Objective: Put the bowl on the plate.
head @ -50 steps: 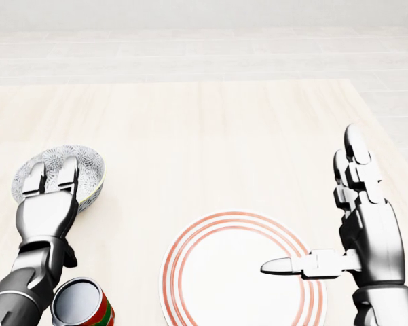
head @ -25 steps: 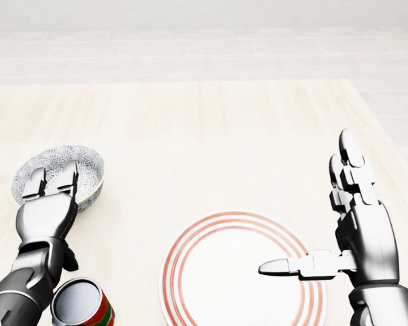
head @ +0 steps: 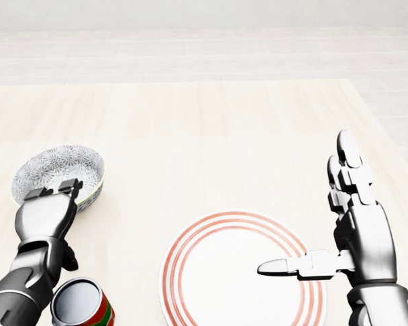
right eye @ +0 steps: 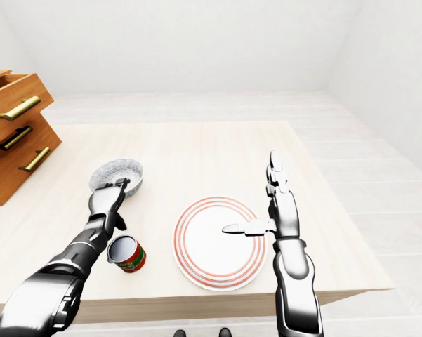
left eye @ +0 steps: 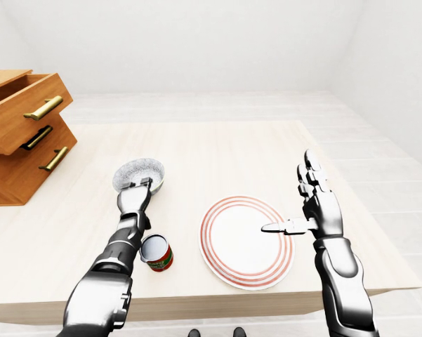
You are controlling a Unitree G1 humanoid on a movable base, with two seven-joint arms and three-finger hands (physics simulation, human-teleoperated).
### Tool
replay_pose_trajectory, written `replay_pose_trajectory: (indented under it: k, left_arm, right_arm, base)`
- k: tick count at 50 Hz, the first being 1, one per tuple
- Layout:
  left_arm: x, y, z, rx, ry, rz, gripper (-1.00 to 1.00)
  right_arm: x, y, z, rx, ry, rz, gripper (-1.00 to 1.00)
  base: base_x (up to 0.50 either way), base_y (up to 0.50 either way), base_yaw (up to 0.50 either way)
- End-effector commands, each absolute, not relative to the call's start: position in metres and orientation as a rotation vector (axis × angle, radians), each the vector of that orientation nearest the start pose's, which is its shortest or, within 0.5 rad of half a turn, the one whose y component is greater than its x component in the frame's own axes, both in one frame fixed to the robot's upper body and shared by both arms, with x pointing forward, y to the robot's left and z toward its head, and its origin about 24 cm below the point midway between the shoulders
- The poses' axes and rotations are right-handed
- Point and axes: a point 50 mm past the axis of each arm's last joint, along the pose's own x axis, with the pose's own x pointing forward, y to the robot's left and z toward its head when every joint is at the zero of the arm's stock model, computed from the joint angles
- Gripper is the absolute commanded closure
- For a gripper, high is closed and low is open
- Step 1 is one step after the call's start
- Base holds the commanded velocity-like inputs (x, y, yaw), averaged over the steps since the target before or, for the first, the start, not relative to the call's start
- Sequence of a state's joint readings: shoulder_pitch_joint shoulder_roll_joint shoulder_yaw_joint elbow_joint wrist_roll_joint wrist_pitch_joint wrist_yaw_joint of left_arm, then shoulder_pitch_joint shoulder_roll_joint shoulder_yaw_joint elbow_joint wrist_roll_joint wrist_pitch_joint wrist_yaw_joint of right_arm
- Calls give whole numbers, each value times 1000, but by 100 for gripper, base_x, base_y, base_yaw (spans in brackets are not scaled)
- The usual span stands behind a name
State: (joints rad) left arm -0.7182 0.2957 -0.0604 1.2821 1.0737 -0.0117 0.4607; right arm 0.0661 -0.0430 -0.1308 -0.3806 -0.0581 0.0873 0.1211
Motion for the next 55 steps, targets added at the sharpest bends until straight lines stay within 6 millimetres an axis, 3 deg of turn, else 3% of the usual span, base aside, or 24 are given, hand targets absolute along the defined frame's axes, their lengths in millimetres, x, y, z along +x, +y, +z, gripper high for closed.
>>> replay_pose_trajectory:
  k: [1,9,17,18,19,20,28,29,55]
  left_arm:
    - [340,226,6,1483,238,94,-51]
    - [340,226,6,1484,236,97,-49]
    - [342,226,8,1484,234,102,-15]
    - [342,226,8,1482,234,102,32]
    - [342,226,8,1482,234,102,32]
    - [342,227,8,1483,233,104,58]
    - [343,227,10,1481,229,107,73]
    - [343,227,10,1480,229,107,100]
    - [348,234,22,1475,190,138,100]
  right_arm:
    - [233,-184,106,-137,-213,-32,-100]
    - [233,-183,104,-139,-204,-30,-100]
    - [234,-184,103,-137,-201,-30,-100]
    - [234,-184,103,-138,-200,-30,-100]
    - [234,-184,103,-138,-200,-30,-100]
    - [234,-184,103,-138,-200,-30,-100]
    - [233,-184,105,-141,-209,-28,-100]
    - [234,-184,104,-141,-205,-28,-100]
    - [229,-184,113,-148,-243,-31,-100]
  base:
    - [0,0,0]
    - [0,0,0]
    - [0,0,0]
    - [0,0,0]
    - [0,0,0]
    - [0,0,0]
    - [0,0,0]
    - [0,0,0]
    - [0,0,0]
